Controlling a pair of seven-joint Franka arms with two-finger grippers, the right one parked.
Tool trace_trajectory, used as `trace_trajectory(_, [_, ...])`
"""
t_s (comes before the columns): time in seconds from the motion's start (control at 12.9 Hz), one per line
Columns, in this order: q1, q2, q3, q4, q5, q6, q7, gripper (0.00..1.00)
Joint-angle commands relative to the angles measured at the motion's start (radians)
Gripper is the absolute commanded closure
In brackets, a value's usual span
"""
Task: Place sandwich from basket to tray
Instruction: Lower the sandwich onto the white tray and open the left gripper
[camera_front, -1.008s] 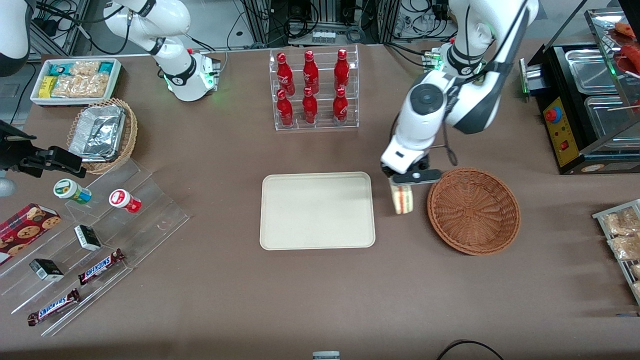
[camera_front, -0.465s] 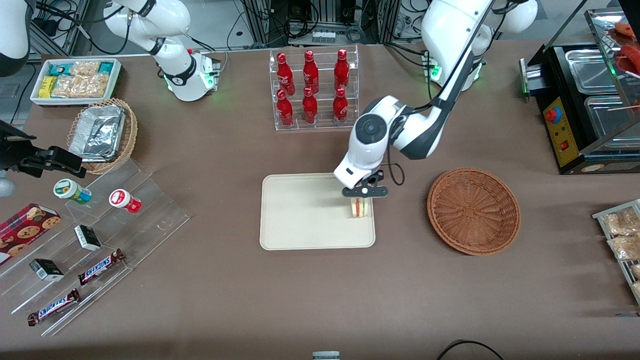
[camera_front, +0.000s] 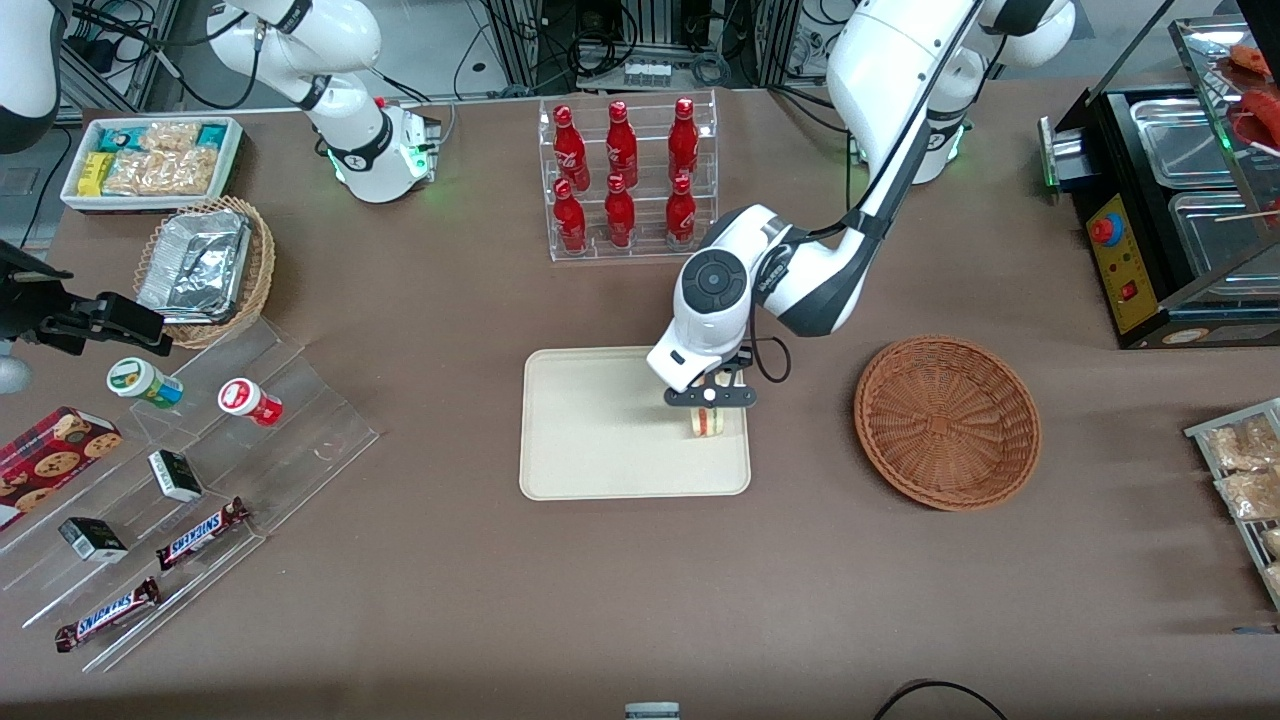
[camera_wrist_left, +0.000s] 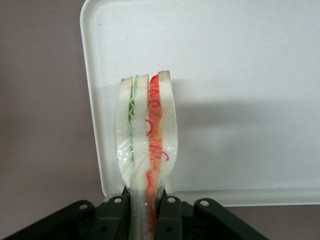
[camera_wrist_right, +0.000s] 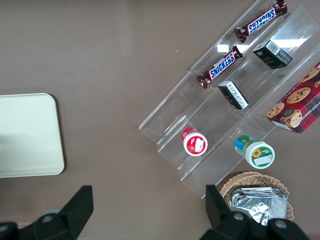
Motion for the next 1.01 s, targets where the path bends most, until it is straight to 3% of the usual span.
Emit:
trace_trajectory(0.0, [0.001, 0.037, 0.002, 0.074, -0.058, -0.024, 0.078, 1.00])
trace_trajectory(0.93, [0.001, 0.138, 0.008, 0.142, -0.044, 0.028, 0.099, 1.00])
